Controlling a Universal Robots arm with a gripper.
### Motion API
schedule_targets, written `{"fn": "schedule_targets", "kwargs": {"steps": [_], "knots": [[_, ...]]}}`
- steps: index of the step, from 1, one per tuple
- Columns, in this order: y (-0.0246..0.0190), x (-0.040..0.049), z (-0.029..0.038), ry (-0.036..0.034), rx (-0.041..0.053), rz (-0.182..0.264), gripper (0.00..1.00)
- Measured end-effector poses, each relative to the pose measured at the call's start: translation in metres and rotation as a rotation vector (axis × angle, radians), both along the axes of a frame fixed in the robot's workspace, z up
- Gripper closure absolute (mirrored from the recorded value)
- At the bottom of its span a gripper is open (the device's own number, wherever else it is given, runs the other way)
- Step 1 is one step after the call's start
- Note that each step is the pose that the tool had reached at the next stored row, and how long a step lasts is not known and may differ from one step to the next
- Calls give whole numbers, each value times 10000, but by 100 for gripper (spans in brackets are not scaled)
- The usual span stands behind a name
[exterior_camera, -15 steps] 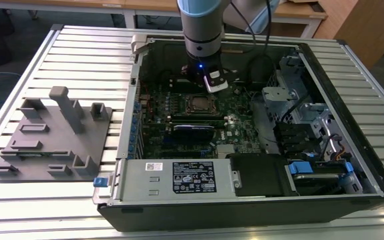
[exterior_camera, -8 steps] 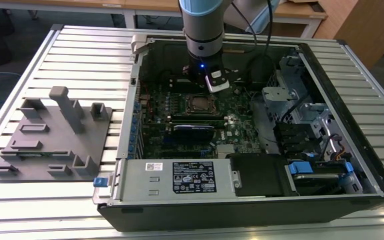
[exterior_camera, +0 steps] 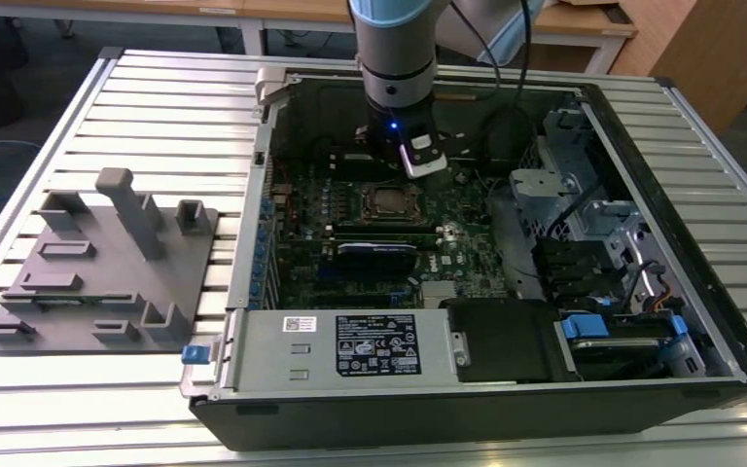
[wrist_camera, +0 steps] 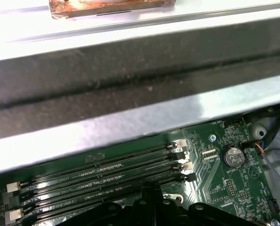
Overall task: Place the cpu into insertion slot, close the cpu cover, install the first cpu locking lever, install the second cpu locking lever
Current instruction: 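Install the first cpu locking lever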
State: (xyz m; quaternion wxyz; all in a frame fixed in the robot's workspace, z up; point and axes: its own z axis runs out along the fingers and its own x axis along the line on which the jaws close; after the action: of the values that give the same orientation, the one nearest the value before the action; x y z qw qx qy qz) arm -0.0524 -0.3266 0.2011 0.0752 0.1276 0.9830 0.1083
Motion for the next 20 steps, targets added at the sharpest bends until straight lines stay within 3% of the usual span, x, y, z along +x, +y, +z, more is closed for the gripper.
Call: {"fn": "schedule_targets", "kwargs": {"steps": [3, 20], "knots": [[0, 0, 32, 0, -1, 1, 90], [0, -51, 24, 0, 108, -66, 90]]}}
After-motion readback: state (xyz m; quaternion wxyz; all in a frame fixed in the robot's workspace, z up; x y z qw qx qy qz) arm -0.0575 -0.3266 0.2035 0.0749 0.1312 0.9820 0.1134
